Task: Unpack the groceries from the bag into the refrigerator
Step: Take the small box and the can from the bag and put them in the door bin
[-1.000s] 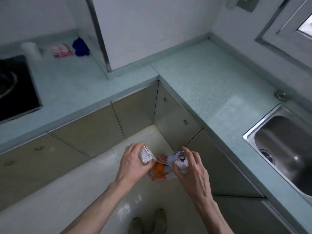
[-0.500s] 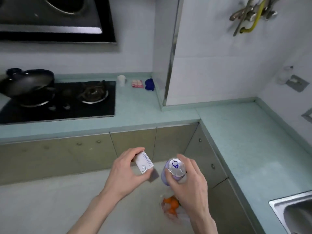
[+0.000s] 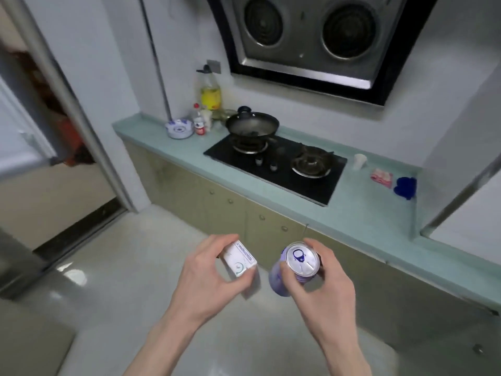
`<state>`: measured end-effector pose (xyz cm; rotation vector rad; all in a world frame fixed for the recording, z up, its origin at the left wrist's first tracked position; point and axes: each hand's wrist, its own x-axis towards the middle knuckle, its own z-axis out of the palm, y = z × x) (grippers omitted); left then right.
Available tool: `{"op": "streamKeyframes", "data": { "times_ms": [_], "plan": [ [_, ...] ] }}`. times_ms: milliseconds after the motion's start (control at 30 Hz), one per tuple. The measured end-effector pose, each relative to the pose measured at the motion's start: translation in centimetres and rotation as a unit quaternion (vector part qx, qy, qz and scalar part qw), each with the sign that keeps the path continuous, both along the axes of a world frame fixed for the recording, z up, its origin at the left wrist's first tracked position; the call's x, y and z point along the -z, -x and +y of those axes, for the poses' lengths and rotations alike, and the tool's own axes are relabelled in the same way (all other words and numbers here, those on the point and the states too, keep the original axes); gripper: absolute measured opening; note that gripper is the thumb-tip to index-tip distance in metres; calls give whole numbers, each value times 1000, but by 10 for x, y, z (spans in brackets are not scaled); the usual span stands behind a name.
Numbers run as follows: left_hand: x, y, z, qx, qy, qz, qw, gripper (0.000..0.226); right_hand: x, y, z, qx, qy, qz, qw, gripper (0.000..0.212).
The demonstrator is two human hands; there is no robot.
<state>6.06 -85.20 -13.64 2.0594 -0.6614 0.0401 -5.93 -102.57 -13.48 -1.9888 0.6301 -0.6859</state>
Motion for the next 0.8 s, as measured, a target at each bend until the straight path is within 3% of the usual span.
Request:
{"op": "streamKeyframes", "data": {
  "times_ms": [367,800],
  "plan": [
    [-39,-50,192,-196,14,-68,978,54,-33,-119,159,-178,39,-45,982,49],
    [-56,-117,396,-288,28,-104,952,54,-63,-229,355,-300,64,-77,949,42]
  ]
}}
